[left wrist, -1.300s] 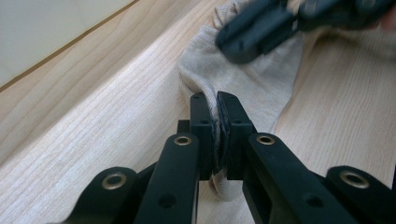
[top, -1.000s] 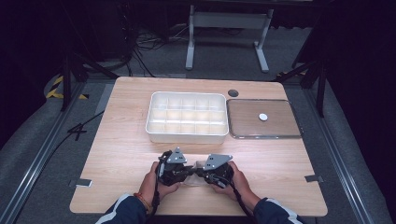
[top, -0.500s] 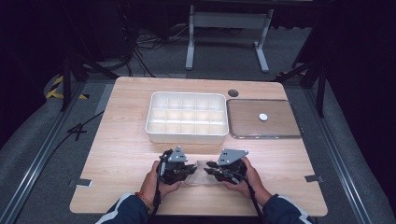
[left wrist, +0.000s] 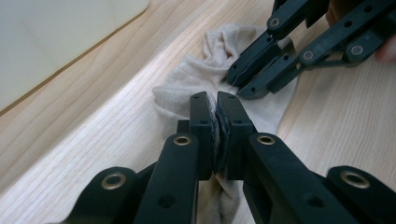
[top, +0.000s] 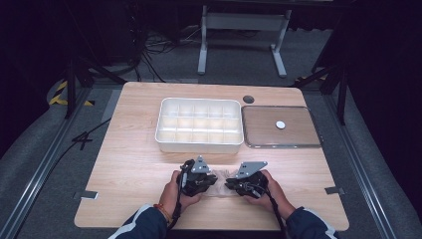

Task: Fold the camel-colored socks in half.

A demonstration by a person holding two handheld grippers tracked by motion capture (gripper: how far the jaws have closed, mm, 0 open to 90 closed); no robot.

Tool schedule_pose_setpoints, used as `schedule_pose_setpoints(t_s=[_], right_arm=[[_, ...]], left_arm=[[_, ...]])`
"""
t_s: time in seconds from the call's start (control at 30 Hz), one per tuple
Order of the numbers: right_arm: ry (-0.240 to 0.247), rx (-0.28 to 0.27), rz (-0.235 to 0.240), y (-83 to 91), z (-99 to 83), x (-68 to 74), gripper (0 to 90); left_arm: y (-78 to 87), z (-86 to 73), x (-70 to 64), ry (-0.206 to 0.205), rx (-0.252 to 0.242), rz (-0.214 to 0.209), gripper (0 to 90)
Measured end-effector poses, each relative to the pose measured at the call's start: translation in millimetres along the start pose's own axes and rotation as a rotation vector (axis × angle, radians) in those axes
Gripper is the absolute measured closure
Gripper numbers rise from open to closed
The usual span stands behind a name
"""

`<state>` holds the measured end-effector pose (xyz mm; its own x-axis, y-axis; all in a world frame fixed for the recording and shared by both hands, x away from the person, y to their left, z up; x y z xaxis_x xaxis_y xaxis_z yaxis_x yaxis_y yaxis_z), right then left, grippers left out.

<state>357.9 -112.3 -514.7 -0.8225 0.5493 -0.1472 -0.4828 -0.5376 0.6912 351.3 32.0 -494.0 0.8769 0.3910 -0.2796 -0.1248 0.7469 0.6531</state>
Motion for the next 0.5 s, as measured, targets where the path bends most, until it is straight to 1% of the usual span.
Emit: schedule_pose_setpoints(t_s=[0.07,0.1,0.13,0.17,0.2,0.23,0.27,0.3,0.33,0.37,0.4,0.47,0.5], right_arm=[[-0.002,-0.001,-0.001,0.1,-0.2,0.1,80.1],[-0.003,-0.003,-0.002,0.4,-0.3,0.2,76.7],[0.000,-0.007,0.006,1.2,-0.1,0.7,73.6],[0.000,-0.007,0.006,1.2,-0.1,0.7,73.6],[0.020,-0.007,0.005,2.8,0.2,0.6,70.5],[0.043,-0.007,-0.015,6.3,1.5,-1.2,70.2],[0.043,-0.028,-0.031,13.8,4.2,-5.3,69.8],[0.021,-0.055,-0.035,21.7,5.4,-11.2,70.2],[0.012,-0.064,-0.053,26.3,3.8,-16.9,72.0],[-0.009,-0.062,-0.058,29.2,-0.7,-21.8,73.0],[-0.021,-0.051,-0.052,28.9,-5.7,-23.9,74.2],[-0.022,-0.021,-0.049,25.1,-14.3,-24.8,75.5],[-0.018,0.002,-0.040,21.3,-19.0,-23.2,76.3]], left_arm=[[-2.8,0.6,-0.9,0.007,-0.001,0.007,85.7],[-8.3,-0.4,-1.3,-0.006,0.021,0.013,85.8],[-8.3,-0.4,-1.3,-0.006,0.021,0.013,85.8],[-11.2,-1.1,-1.3,-0.009,0.032,0.018,85.8],[-14.1,-2.1,-1.7,-0.007,0.037,0.020,85.8],[-16.9,-3.4,-1.8,-0.010,0.044,0.024,85.8],[-19.6,-4.6,-1.9,-0.007,0.045,0.020,85.6],[-20.5,-5.9,-1.8,-0.008,0.052,0.022,85.5],[-22.1,-6.8,-1.5,-0.009,0.050,0.020,85.4],[-23.0,-7.1,-1.4,-0.011,0.046,0.022,85.3],[-23.6,-7.2,-1.6,-0.015,0.044,0.024,85.3],[-24.8,-6.9,-2.2,-0.014,0.036,0.026,85.0],[-25.3,-6.9,-2.3,-0.014,0.032,0.028,84.6]])
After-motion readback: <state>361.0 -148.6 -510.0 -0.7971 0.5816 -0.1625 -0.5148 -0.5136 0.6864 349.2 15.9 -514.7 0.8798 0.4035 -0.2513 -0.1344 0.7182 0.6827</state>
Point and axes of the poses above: each handheld gripper's, and its own axes: y roughly backward along the jaws, z roughly out of its top, x roughly to its left, the point moved 6 cm from there along -y, roughly forward along the jaws, and after that the axes turned 13 degrees about -z, right-handed, at the moved point
